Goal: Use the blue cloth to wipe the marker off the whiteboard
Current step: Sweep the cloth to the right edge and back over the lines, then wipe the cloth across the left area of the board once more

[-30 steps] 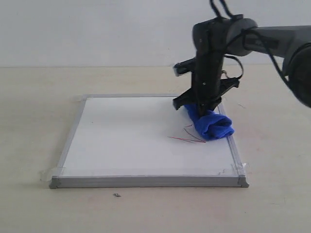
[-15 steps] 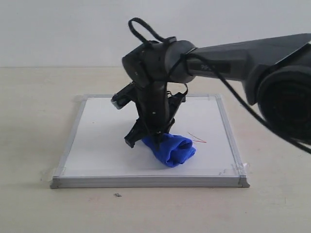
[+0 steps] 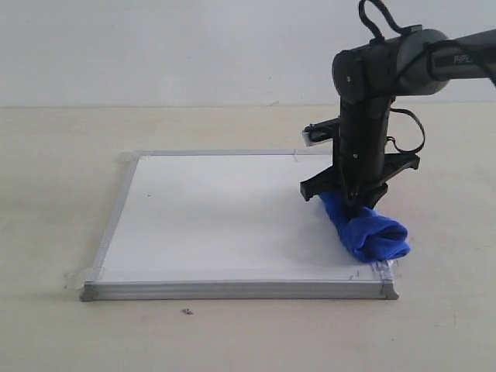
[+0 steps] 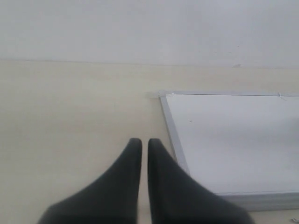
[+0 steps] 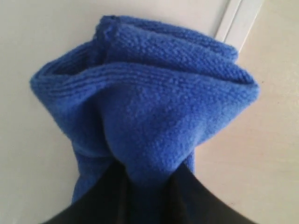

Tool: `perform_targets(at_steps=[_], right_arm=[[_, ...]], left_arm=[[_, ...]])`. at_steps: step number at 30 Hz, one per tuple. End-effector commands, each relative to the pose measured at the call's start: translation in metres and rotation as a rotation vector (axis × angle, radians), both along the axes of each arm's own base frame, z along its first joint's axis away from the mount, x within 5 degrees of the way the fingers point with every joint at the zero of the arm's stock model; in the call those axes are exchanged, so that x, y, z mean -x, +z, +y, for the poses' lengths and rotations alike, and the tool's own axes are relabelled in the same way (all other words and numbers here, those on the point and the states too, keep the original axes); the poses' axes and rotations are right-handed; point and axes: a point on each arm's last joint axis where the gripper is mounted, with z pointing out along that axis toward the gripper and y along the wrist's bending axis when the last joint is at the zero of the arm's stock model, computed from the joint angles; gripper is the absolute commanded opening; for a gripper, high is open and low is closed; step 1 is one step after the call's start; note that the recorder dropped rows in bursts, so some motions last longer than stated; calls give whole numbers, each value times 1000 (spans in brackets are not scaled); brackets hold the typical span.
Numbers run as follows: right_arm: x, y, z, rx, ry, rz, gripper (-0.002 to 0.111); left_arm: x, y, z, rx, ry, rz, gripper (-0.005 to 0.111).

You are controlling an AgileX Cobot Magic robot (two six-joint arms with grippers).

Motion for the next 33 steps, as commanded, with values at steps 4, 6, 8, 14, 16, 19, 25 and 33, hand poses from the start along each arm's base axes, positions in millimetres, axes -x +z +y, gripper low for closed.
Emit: perform_targets(at_steps=[4, 6, 8, 14, 16, 19, 25, 33], right_arm=[[18, -16, 86, -60, 213, -48, 0], [11, -4, 103, -94, 243, -134, 0], [2, 6, 110, -126, 253, -211, 0], [-22, -13, 56, 32, 148, -199, 0], [-28, -29, 25, 68, 60, -130, 0], [-29, -35, 1, 87, 0, -76, 0], [-19, -38, 44, -131, 86, -37, 0], [0, -16, 149, -350, 263, -142, 0]], left_arm=[[0, 0, 0, -2, 3, -8, 5], [0, 0, 0, -2, 3, -8, 5], [0, 0, 0, -2, 3, -8, 5], [0, 0, 0, -2, 3, -8, 5], [0, 0, 0, -2, 3, -8, 5], [0, 0, 0, -2, 3, -8, 5], [0, 0, 0, -2, 3, -8, 5], [0, 0, 0, -2, 3, -8, 5]])
